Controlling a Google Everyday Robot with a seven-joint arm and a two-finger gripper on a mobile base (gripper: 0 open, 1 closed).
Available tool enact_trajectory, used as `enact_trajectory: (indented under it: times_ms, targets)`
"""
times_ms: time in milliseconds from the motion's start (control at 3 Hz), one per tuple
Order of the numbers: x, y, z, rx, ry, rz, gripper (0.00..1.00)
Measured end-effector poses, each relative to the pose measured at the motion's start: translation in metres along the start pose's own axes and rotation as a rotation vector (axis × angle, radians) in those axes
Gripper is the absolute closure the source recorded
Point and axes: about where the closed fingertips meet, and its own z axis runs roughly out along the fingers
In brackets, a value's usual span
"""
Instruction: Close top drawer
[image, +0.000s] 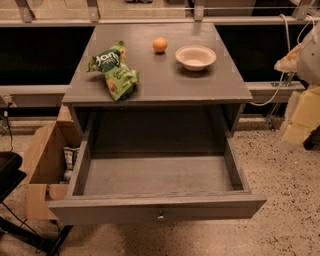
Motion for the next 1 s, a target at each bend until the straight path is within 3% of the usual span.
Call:
enact_trajectory:
  times_ms: [333,667,1000]
  targets:
    - [-0.002,0.001,0.000,0.010,-0.003,-0.005,0.00]
    - [-0.007,0.018,0.019,0.002,-0.012,-0.010,0.01]
    - [-0.004,0.054,0.055,-0.020,-0.020,0.015,0.19]
